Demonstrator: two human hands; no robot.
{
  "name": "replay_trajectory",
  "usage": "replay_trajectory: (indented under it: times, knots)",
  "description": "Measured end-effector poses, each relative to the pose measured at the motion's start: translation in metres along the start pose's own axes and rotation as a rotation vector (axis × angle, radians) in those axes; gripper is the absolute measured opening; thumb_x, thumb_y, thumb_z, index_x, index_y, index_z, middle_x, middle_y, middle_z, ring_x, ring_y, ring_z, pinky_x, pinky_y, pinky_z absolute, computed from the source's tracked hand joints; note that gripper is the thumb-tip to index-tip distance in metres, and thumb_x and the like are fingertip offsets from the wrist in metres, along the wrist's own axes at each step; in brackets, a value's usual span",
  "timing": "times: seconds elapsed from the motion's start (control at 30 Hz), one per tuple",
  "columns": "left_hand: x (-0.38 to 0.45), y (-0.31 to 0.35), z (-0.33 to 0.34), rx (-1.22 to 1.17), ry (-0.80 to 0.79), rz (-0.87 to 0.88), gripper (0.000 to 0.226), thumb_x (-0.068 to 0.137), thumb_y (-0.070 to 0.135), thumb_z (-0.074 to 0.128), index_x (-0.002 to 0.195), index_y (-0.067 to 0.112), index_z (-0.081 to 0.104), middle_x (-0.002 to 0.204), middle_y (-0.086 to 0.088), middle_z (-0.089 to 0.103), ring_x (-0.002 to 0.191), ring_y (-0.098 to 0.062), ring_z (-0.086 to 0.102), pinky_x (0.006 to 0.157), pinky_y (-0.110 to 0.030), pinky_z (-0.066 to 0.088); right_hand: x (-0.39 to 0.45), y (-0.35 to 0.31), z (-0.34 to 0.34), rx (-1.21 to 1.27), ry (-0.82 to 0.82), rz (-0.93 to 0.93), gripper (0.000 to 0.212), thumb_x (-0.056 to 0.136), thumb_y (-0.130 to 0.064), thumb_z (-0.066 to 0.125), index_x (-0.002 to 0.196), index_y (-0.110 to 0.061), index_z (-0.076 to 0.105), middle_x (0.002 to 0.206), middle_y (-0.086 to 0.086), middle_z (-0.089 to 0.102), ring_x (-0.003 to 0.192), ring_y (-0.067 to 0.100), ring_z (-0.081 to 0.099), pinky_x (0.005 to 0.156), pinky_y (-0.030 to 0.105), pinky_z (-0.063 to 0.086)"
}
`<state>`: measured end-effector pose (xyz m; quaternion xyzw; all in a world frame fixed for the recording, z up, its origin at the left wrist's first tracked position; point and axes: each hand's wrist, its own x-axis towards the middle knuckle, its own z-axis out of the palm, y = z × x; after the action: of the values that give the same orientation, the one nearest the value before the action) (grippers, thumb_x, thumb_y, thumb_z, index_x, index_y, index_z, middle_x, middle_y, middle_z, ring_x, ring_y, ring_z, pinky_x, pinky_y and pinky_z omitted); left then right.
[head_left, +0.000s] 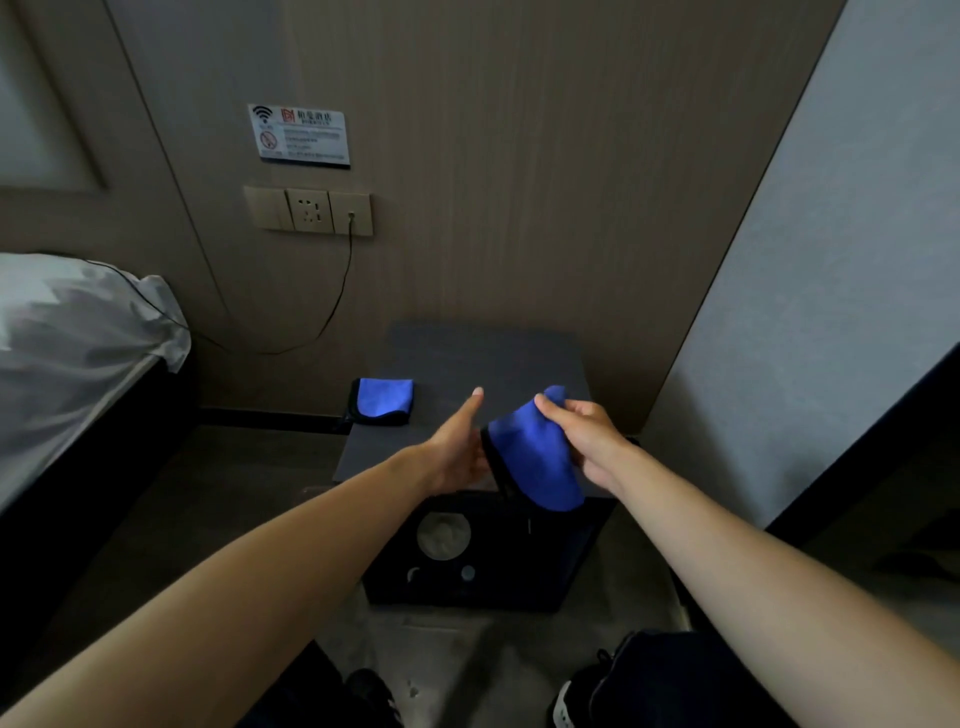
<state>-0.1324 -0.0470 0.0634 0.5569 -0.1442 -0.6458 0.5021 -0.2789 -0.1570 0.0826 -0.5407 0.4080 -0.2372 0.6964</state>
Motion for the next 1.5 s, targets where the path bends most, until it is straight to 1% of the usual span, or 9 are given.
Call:
replay_trajectory:
  times: [0.1,0.17,0.23,0.4,0.6,0.73,1.0,1.27,1.5]
  knots:
    - [0.002,0.003,0.008,0.097,0.092,0.239,0.047,0.092,0.051,0.061,0.111,0.01,0.071,0.101,-0.006,0.074,0.095,-0.019,0.069,0.076,-0.027,0.055,0.003,-0.001,-0.003,0.039,0.067,0.018,0.022,0.087,-0.028,0.075,0.098,-0.009,0.072,0.098,0.013,0.076,0.095,0.03,0.071,0.091,0.044,0.056]
    - [0.011,0.001,0.001,0.252,0.2,0.387,0.017,0.086,0.028,0.076,0.088,0.012,0.071,0.083,-0.001,0.072,0.085,-0.021,0.065,0.073,-0.032,0.054,0.004,-0.003,-0.007,0.042,0.055,0.023,0.022,0.088,-0.024,0.074,0.101,-0.008,0.071,0.103,0.014,0.075,0.096,0.029,0.071,0.093,0.045,0.055]
    - [0.017,0.0,-0.008,0.39,0.297,0.433,0.024,0.083,0.021,0.079,0.067,0.019,0.06,0.061,0.005,0.057,0.071,-0.018,0.053,0.071,-0.039,0.05,0.001,-0.006,-0.013,-0.014,-0.002,-0.005,0.018,0.09,-0.013,0.07,0.105,-0.004,0.069,0.109,0.018,0.073,0.096,0.027,0.071,0.093,0.044,0.055]
    - [0.002,0.002,0.001,0.245,0.253,0.437,0.046,0.082,0.008,0.078,0.117,0.014,0.049,0.077,-0.003,0.062,0.061,-0.007,0.062,0.051,-0.022,0.053,-0.005,-0.011,-0.03,-0.141,-0.211,0.012,0.028,0.088,0.011,0.061,0.113,-0.001,0.065,0.108,0.015,0.073,0.102,0.026,0.07,0.094,0.039,0.054]
    - [0.003,0.005,-0.011,0.586,0.188,0.529,0.044,0.074,0.021,0.086,0.116,0.023,0.072,0.072,-0.005,0.058,0.077,-0.011,0.058,0.084,-0.038,0.057,0.0,-0.009,-0.044,-0.38,-0.122,-0.094,0.027,0.081,0.001,0.074,0.104,-0.012,0.072,0.101,0.009,0.076,0.099,0.024,0.072,0.086,0.037,0.057]
    - [0.006,0.005,-0.011,0.735,0.294,0.586,0.042,0.07,0.02,0.089,0.109,0.018,0.076,0.053,0.014,0.061,0.058,0.009,0.053,0.072,-0.019,0.047,-0.004,-0.011,-0.044,-0.406,-0.005,-0.196,0.037,0.075,-0.002,0.082,0.108,-0.012,0.068,0.097,0.007,0.076,0.094,0.023,0.072,0.08,0.034,0.058]
    - [0.006,0.012,-0.006,0.985,0.508,0.676,0.026,0.066,0.029,0.09,0.086,0.024,0.076,0.072,0.008,0.071,0.07,-0.004,0.066,0.069,-0.022,0.054,-0.006,-0.018,-0.045,-0.434,0.004,-0.23,0.051,0.074,0.0,0.082,0.117,-0.018,0.063,0.1,0.012,0.072,0.089,0.018,0.07,0.082,0.029,0.056]
    - [0.012,0.023,-0.006,1.078,0.404,0.642,0.015,0.08,0.026,0.079,0.086,0.021,0.066,0.082,0.001,0.065,0.072,-0.009,0.058,0.064,-0.02,0.042,0.003,-0.02,-0.05,-0.902,0.06,-0.389,0.013,0.084,-0.016,0.077,0.095,-0.022,0.075,0.094,-0.005,0.063,0.085,0.007,0.063,0.075,0.02,0.048]
    - [0.028,0.04,0.002,0.848,0.239,0.548,0.015,0.095,0.028,0.063,0.096,0.016,0.053,0.078,0.001,0.059,0.071,-0.011,0.053,0.068,-0.029,0.046,0.021,-0.028,-0.051,-0.668,0.009,-0.149,0.012,0.101,-0.03,0.052,0.105,-0.02,0.059,0.102,-0.001,0.066,0.098,0.012,0.061,0.079,0.027,0.044]
